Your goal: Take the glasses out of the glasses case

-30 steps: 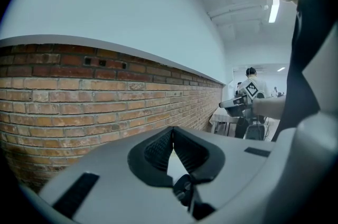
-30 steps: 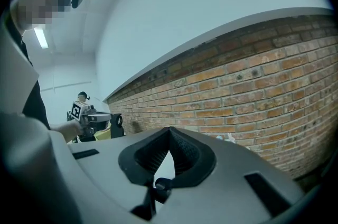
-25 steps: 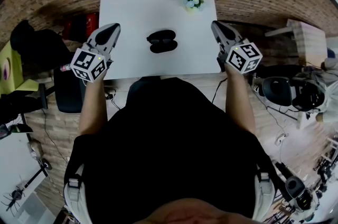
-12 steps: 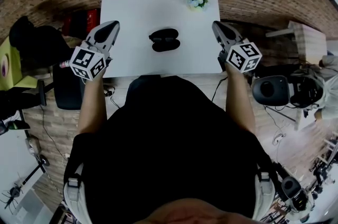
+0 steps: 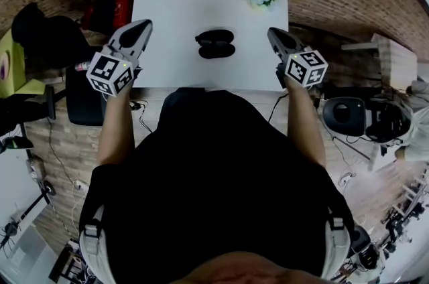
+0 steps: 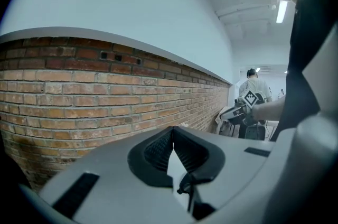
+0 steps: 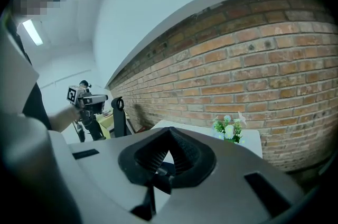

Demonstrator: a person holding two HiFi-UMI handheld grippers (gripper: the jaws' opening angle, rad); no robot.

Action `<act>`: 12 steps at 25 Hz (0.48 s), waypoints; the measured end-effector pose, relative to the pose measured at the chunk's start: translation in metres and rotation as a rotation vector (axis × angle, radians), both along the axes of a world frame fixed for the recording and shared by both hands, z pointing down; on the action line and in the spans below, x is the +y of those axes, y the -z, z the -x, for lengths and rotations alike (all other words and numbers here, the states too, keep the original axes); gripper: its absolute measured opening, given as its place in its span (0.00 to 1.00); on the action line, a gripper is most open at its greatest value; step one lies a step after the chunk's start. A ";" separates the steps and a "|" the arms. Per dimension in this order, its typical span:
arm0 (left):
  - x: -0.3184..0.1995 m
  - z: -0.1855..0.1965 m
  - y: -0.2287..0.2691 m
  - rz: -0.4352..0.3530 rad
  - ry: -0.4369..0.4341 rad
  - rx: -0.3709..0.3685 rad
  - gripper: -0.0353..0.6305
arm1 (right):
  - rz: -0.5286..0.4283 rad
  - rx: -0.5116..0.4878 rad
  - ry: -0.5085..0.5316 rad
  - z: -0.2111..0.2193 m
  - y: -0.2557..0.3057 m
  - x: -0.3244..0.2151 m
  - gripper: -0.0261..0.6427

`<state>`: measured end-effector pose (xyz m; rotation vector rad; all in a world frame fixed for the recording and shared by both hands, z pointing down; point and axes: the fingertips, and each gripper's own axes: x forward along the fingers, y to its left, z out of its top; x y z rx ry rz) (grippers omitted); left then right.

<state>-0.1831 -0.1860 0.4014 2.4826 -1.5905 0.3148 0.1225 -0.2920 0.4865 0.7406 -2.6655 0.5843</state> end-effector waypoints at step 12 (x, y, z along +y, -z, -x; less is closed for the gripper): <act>0.017 0.029 -0.014 0.021 0.068 0.004 0.07 | 0.092 0.087 0.082 0.028 -0.062 0.004 0.06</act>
